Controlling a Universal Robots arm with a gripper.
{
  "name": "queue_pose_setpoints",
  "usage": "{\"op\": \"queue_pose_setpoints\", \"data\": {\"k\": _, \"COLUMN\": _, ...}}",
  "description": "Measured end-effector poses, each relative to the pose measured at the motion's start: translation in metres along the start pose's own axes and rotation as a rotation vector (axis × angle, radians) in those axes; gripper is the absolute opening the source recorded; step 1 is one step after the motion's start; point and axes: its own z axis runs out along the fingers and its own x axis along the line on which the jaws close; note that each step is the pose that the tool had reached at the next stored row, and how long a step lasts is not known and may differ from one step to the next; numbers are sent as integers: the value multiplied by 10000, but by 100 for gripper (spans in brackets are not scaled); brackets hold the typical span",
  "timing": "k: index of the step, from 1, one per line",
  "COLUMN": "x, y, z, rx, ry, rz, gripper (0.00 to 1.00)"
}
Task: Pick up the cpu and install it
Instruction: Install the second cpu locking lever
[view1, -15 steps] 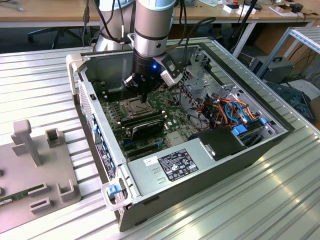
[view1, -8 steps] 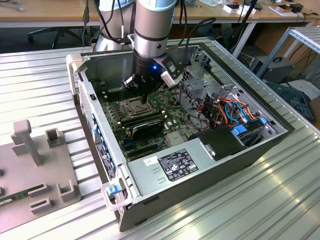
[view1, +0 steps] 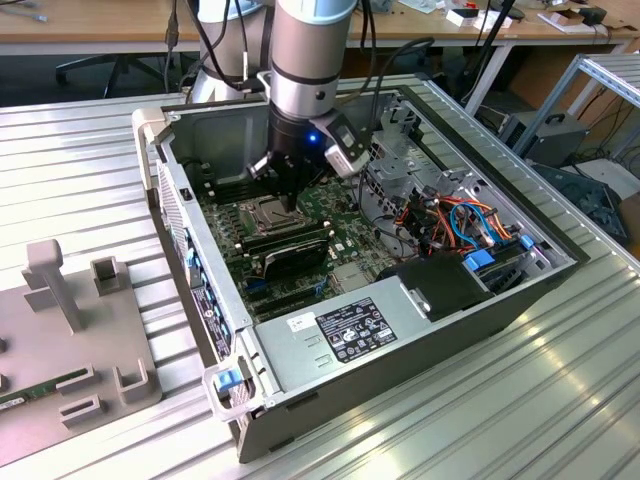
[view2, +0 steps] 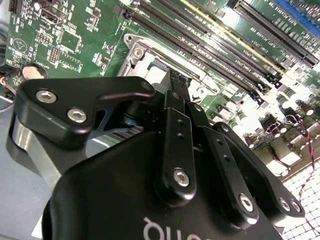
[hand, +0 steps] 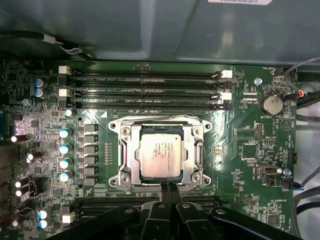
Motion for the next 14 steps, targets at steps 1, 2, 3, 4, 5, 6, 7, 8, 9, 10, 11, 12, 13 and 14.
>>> {"op": "queue_pose_setpoints", "data": {"k": 1, "x": 1, "y": -3, "z": 0, "rx": -1, "ry": -1, "rz": 1, "gripper": 11}}
{"op": "queue_pose_setpoints", "data": {"k": 2, "x": 0, "y": -3, "z": 0, "rx": 0, "ry": 0, "rz": 2, "gripper": 11}}
{"op": "queue_pose_setpoints", "data": {"k": 3, "x": 0, "y": -3, "z": 0, "rx": 0, "ry": 0, "rz": 2, "gripper": 11}}
{"op": "queue_pose_setpoints", "data": {"k": 4, "x": 0, "y": -4, "z": 0, "rx": 1, "ry": 0, "rz": 0, "gripper": 11}}
{"op": "queue_pose_setpoints", "data": {"k": 5, "x": 0, "y": -4, "z": 0, "rx": 1, "ry": 0, "rz": 1, "gripper": 11}}
{"op": "queue_pose_setpoints", "data": {"k": 6, "x": 0, "y": -5, "z": 0, "rx": 1, "ry": 0, "rz": 1, "gripper": 11}}
{"op": "queue_pose_setpoints", "data": {"k": 7, "x": 1, "y": -5, "z": 0, "rx": 0, "ry": -1, "rz": 0, "gripper": 11}}
{"op": "queue_pose_setpoints", "data": {"k": 8, "x": 9, "y": -5, "z": 0, "rx": 1, "ry": -1, "rz": -1, "gripper": 11}}
{"op": "queue_pose_setpoints", "data": {"k": 9, "x": 34, "y": -5, "z": 0, "rx": 0, "ry": -1, "rz": 0, "gripper": 11}}
{"op": "queue_pose_setpoints", "data": {"k": 10, "x": 53, "y": -5, "z": -1, "rx": 0, "ry": 0, "rz": 0, "gripper": 11}}
{"op": "queue_pose_setpoints", "data": {"k": 11, "x": 69, "y": -5, "z": -1, "rx": 1, "ry": 0, "rz": 0, "gripper": 11}}
{"op": "queue_pose_setpoints", "data": {"k": 12, "x": 88, "y": -5, "z": -1, "rx": 1, "ry": 0, "rz": 0, "gripper": 11}}
{"op": "queue_pose_setpoints", "data": {"k": 13, "x": 107, "y": -5, "z": -1, "rx": 1, "ry": -1, "rz": 0, "gripper": 11}}
{"op": "queue_pose_setpoints", "data": {"k": 14, "x": 127, "y": -5, "z": 0, "rx": 1, "ry": 0, "rz": 1, "gripper": 11}}
